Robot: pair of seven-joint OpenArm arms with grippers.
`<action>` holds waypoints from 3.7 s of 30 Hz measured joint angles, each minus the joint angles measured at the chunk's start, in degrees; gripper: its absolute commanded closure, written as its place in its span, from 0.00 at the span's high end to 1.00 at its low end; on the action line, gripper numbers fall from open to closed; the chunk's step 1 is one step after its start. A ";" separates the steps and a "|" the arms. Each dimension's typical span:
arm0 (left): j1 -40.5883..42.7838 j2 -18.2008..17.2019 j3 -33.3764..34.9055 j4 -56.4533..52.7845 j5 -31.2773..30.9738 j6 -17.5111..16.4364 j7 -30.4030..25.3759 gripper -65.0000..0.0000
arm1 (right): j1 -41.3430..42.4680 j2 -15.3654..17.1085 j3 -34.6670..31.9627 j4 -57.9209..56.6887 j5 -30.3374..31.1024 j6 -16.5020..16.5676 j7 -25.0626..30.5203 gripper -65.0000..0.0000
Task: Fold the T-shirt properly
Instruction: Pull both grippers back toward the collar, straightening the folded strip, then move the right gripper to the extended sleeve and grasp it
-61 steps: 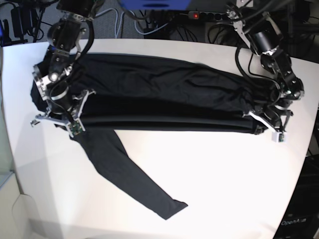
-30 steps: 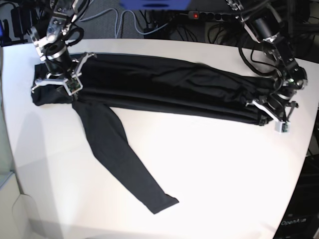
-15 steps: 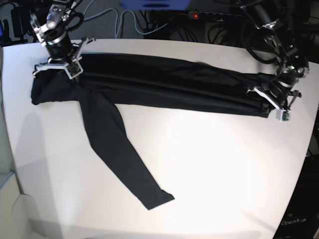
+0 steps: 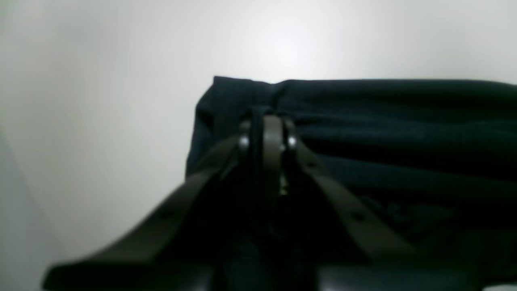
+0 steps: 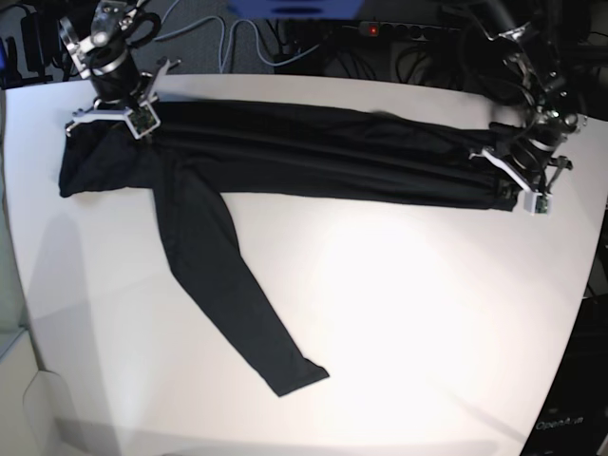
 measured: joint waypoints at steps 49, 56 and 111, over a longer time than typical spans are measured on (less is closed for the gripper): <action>0.44 1.44 -7.58 -0.39 0.61 0.22 -0.02 0.62 | 18.99 -0.02 9.09 -1.29 -0.55 0.02 -1.99 0.75; 0.37 2.03 -7.48 -0.42 0.63 0.24 -0.20 0.62 | 30.23 1.01 0.07 -3.19 -0.28 0.09 -18.16 0.75; -1.01 1.92 -7.98 -2.64 -0.90 0.37 1.73 0.62 | 59.25 -1.73 19.45 -54.53 4.28 -0.50 -23.10 0.74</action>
